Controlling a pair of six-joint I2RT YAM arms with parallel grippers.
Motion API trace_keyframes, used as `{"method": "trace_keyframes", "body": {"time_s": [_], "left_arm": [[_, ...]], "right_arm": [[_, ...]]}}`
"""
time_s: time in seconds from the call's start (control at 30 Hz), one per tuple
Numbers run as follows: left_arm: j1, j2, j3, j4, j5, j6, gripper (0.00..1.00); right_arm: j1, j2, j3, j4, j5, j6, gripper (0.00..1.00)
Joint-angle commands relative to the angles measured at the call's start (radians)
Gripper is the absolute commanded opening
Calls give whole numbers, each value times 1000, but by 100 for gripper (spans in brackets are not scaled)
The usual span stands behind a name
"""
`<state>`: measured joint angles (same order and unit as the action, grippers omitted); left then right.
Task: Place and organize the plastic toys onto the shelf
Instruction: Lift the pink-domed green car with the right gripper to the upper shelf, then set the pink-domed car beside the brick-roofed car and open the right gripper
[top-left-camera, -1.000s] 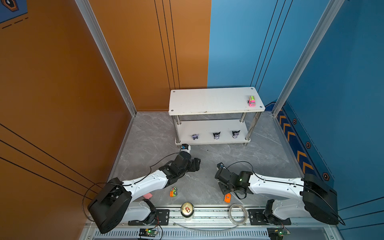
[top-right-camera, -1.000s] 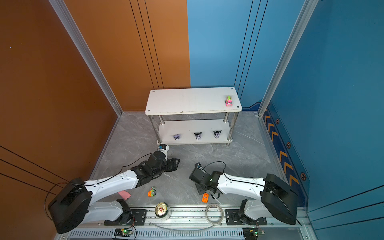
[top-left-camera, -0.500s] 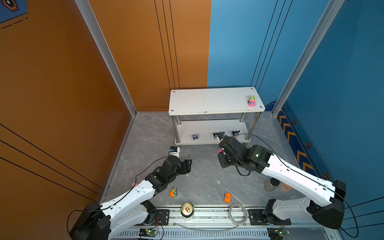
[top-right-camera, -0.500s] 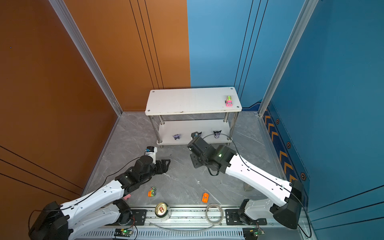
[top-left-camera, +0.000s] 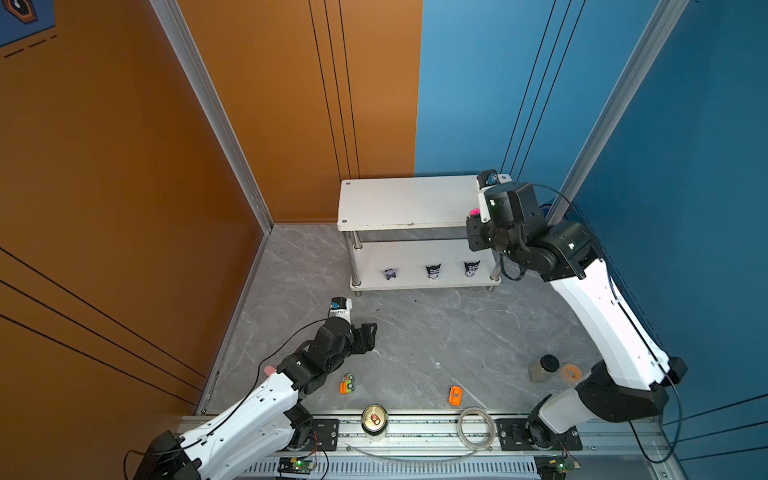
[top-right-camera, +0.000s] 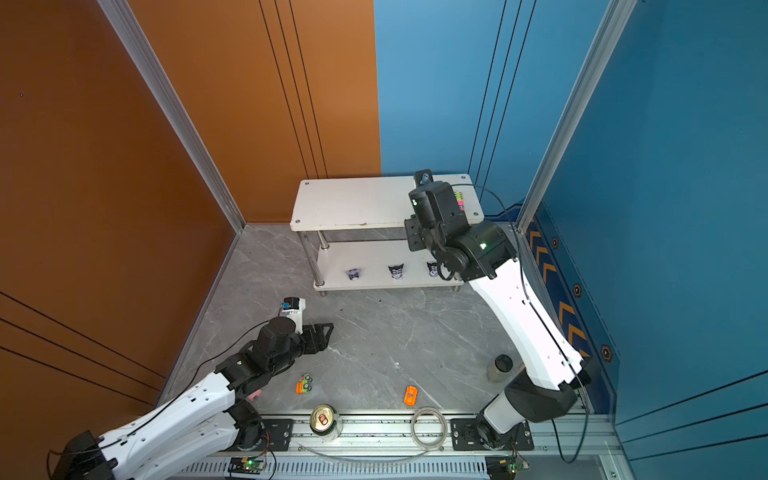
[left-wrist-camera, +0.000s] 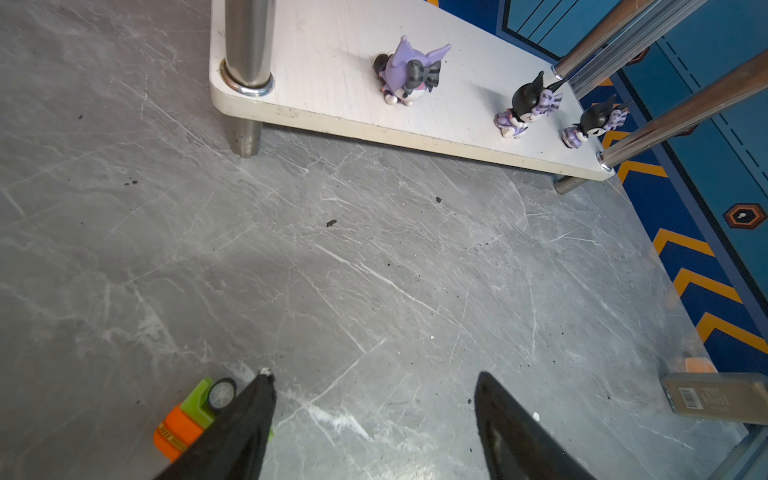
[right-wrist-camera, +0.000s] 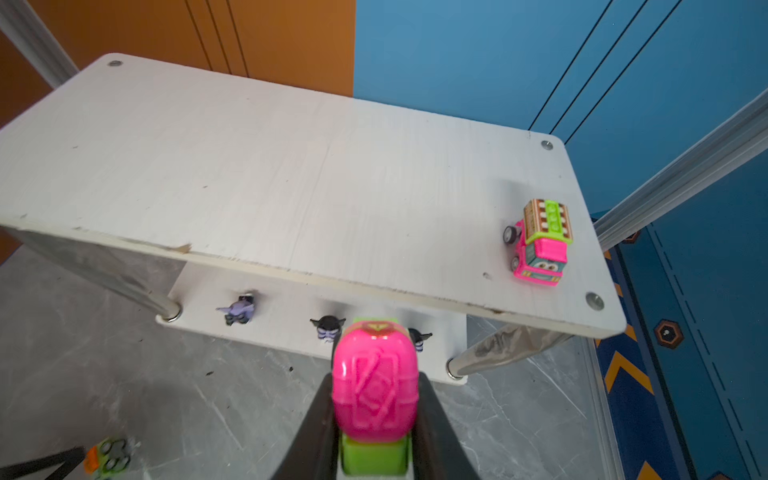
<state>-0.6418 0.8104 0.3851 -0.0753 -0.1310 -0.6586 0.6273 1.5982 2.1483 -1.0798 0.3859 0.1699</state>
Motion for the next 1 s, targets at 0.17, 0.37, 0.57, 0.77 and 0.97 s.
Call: {"method": "trace_keyframes", "body": {"time_s": [0.17, 0.37, 0.57, 0.77, 0.97], "left_arm": [[9, -41, -23, -71, -53, 7, 78], [15, -41, -21, -81, -67, 7, 78], [22, -10, -11, -64, -66, 11, 78], [25, 41, -2, -37, -52, 9, 78], [26, 64, 1, -21, -43, 3, 78]], "right_arm": [[-81, 233, 258, -87, -117, -66, 16], [-118, 314, 349, -98, -131, -65, 16], [-150, 334, 351, -91, -166, -45, 18], [-172, 341, 348, -91, -179, -13, 20], [-183, 352, 345, -92, -196, 3, 26]]}}
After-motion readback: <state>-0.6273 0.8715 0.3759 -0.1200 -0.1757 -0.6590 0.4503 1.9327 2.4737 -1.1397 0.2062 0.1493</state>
